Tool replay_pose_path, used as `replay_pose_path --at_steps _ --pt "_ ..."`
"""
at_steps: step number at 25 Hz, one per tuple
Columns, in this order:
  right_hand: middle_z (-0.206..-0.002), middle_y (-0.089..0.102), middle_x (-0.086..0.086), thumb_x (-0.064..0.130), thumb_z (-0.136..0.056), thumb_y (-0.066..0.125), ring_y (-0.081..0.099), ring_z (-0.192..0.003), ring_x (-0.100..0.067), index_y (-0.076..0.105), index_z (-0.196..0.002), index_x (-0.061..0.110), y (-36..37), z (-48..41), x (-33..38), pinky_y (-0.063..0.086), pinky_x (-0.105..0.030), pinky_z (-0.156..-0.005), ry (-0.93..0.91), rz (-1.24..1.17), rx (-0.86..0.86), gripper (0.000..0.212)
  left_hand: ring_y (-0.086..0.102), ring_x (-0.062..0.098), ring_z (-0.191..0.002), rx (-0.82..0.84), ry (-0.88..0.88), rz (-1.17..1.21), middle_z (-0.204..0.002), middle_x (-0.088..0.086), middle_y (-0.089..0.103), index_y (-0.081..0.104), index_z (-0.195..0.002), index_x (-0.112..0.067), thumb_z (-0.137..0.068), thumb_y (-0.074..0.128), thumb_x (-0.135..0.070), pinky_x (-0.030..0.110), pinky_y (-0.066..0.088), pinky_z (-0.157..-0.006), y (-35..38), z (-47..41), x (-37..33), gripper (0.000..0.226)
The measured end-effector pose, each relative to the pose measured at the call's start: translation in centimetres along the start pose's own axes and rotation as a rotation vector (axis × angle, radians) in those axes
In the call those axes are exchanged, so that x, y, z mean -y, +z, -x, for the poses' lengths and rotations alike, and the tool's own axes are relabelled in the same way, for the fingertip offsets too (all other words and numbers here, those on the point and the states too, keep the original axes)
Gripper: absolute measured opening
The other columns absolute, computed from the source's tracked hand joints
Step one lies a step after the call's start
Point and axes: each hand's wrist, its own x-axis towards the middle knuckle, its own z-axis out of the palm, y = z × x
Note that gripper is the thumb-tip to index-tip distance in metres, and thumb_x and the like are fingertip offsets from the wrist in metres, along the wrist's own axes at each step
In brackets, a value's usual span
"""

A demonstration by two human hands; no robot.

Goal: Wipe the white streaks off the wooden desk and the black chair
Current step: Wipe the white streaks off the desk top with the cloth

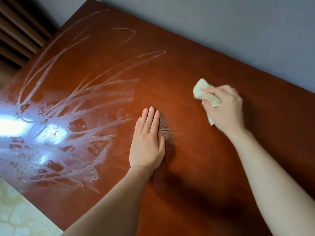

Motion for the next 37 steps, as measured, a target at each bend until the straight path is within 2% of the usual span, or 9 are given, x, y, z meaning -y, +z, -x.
replay_pose_path --at_steps 3,8,17,22,26,29,32,34,37 --pt "-0.100 0.063 -0.015 0.011 -0.077 0.063 0.055 -0.092 -0.035 0.071 -0.102 0.013 0.3 -3.3 -1.4 0.035 -0.027 -0.079 0.178 0.069 -0.128 0.026 0.001 0.008 -0.145 0.009 -0.003 -0.002 -0.157 0.000 0.018 0.027 -0.149 -0.014 -0.095 0.020 -0.032 0.024 -0.002 -0.118 0.0 0.0 0.0 0.057" --pt "-0.118 0.059 -0.008 0.016 -0.087 0.052 0.048 -0.111 -0.026 0.063 -0.115 0.019 2.9 -9.0 0.4 0.035 -0.028 -0.087 0.470 0.117 -0.263 0.031 0.002 0.010 -0.146 0.016 -0.002 0.006 -0.157 -0.001 0.017 0.027 -0.149 -0.014 -0.096 0.022 -0.032 0.027 0.001 -0.119 0.1 0.0 0.0 0.056" --pt "-0.120 0.057 -0.008 0.018 -0.086 0.052 0.048 -0.112 -0.029 0.063 -0.116 0.023 9.3 -15.0 6.7 0.033 -0.028 -0.092 0.195 0.101 -0.009 0.033 0.011 0.018 -0.147 0.018 0.018 -0.006 -0.155 0.005 0.027 0.033 -0.147 -0.010 -0.096 0.030 -0.027 0.034 0.009 -0.120 0.4 0.0 0.2 0.054" --pt "-0.114 0.060 -0.005 0.017 -0.081 0.061 0.052 -0.106 -0.026 0.069 -0.110 0.025 11.9 -12.7 11.7 0.035 -0.025 -0.082 -0.030 -0.032 0.189 0.031 0.013 0.019 -0.146 0.003 0.023 -0.014 -0.155 0.005 0.028 0.035 -0.146 -0.011 -0.095 0.031 -0.028 0.034 0.007 -0.119 0.1 -0.2 0.2 0.054" --pt "-0.114 0.061 -0.002 0.019 -0.081 0.065 0.051 -0.107 -0.021 0.069 -0.109 0.024 11.5 -8.9 13.2 0.033 -0.022 -0.082 -0.175 -0.103 0.379 0.029 0.018 0.022 -0.145 -0.002 0.026 0.014 -0.153 0.009 0.032 0.039 -0.144 -0.008 -0.095 0.031 -0.027 0.038 0.007 -0.118 0.0 -0.4 0.2 0.053" --pt "-0.110 0.062 -0.002 0.019 -0.080 0.066 0.052 -0.105 -0.021 0.071 -0.105 0.023 10.1 -5.6 13.4 0.041 -0.032 -0.088 -0.192 -0.151 0.432 0.026 0.032 0.029 -0.140 -0.019 0.055 0.061 -0.145 0.013 0.044 0.051 -0.135 -0.004 -0.094 0.034 -0.022 0.042 0.014 -0.117 0.0 -0.1 0.4 0.048" --pt "-0.105 0.063 -0.002 0.018 -0.077 0.069 0.054 -0.102 -0.021 0.073 -0.101 0.022 8.7 -2.7 13.2 0.043 -0.038 -0.088 -0.158 -0.159 0.454 0.026 0.052 0.036 -0.120 -0.039 0.140 0.162 -0.126 0.018 0.060 0.060 -0.122 0.003 -0.090 0.044 -0.009 0.047 0.036 -0.109 -0.4 0.9 0.7 0.037" --pt "-0.102 0.062 0.000 0.017 -0.075 0.070 0.055 -0.099 -0.021 0.073 -0.100 0.023 7.8 -0.4 12.9 0.044 -0.039 -0.087 -0.153 -0.148 0.464 0.025 0.053 0.036 -0.115 0.001 0.211 0.207 -0.122 0.018 0.060 0.058 -0.122 0.004 -0.089 0.049 -0.003 0.044 0.038 -0.104 -1.1 2.6 0.8 0.035" --pt "-0.100 0.061 0.002 0.015 -0.075 0.071 0.054 -0.098 -0.019 0.073 -0.100 0.023 6.6 3.2 12.9 0.044 -0.036 -0.086 -0.147 -0.134 0.483 0.026 0.046 0.030 -0.128 0.052 0.286 0.166 -0.131 0.014 0.057 0.056 -0.128 -0.001 -0.094 0.045 -0.009 0.044 0.033 -0.110 -2.0 8.5 2.0 0.036"
